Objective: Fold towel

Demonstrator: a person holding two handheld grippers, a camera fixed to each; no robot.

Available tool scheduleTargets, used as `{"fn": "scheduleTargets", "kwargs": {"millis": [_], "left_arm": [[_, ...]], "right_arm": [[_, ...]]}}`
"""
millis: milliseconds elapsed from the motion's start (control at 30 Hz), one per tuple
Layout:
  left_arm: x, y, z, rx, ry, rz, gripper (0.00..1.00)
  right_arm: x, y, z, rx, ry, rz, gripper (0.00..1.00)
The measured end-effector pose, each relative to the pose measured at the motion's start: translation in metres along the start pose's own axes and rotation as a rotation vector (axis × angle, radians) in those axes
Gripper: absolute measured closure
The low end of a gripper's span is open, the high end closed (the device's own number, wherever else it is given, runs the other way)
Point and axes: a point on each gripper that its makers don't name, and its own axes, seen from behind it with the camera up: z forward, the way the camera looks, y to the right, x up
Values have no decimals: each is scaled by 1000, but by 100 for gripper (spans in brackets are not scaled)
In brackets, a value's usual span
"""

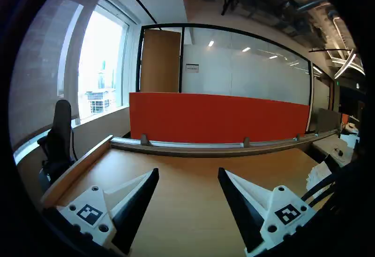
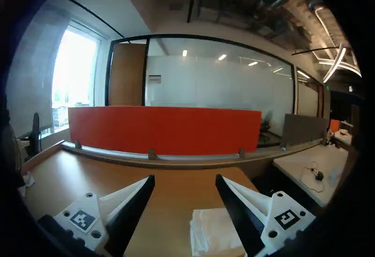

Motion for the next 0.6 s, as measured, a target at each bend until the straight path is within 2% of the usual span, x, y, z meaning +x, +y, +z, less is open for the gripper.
{"fn": "scheduleTargets", "kwargs": {"millis": [267, 367, 600], "left_arm": [[7, -2, -1, -21, 24, -1, 7], [9, -3, -2, -25, 34, 4, 7], [11, -3, -3, -34, 56, 17, 7]], "right_arm": [[13, -54, -2, 41, 16, 12, 0], [17, -68, -2, 51, 20, 13, 0], [22, -85, -2, 50, 25, 16, 0]]}}
